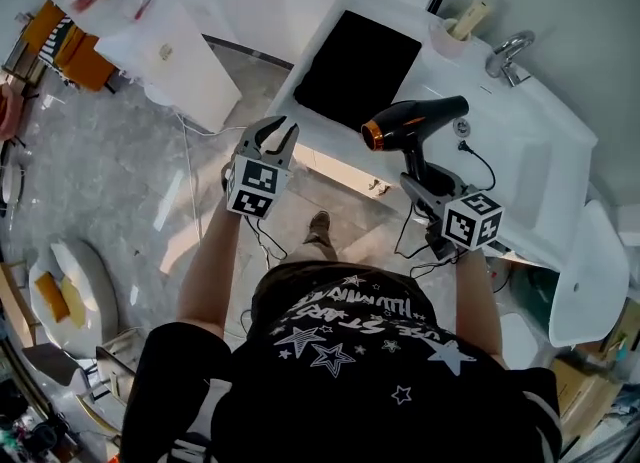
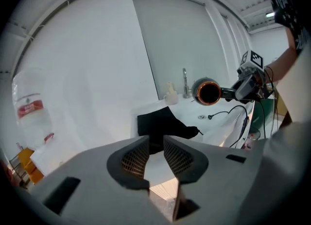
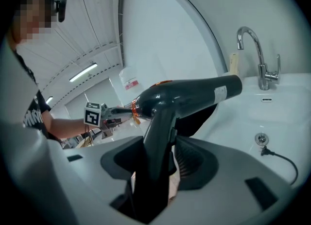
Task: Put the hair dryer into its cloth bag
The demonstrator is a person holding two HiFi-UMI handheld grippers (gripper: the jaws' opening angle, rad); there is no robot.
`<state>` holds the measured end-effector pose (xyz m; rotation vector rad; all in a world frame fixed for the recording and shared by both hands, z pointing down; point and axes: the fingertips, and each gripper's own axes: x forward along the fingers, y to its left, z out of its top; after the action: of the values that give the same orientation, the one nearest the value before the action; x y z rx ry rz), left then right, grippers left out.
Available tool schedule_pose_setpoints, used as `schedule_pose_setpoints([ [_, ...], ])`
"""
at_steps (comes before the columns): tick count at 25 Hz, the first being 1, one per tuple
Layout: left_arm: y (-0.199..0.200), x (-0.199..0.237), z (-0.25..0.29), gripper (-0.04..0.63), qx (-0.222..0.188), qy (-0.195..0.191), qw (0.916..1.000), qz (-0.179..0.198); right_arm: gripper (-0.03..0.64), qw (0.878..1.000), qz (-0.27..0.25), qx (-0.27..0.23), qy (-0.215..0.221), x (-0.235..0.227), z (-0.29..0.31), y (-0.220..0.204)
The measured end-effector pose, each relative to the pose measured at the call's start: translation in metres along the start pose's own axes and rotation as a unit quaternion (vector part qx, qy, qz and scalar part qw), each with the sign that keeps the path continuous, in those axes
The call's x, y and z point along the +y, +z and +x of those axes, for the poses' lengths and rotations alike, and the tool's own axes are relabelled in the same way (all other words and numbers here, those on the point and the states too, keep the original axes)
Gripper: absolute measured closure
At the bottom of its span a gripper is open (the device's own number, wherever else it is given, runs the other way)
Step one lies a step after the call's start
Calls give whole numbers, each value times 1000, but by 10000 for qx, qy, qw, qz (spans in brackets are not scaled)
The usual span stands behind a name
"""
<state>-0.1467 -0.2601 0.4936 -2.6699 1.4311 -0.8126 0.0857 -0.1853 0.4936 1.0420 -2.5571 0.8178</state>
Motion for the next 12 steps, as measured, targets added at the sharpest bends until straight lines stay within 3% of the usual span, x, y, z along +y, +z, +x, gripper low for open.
schedule_pose_setpoints([
  [5,-7,3,48,430,223,-607,9927,1019,413,9993,161,-14,-327,-14,8,13],
  [12,-24,11,102,428,522,-942,9604,2571,413,9973,373,12,-633,-34,22,21],
])
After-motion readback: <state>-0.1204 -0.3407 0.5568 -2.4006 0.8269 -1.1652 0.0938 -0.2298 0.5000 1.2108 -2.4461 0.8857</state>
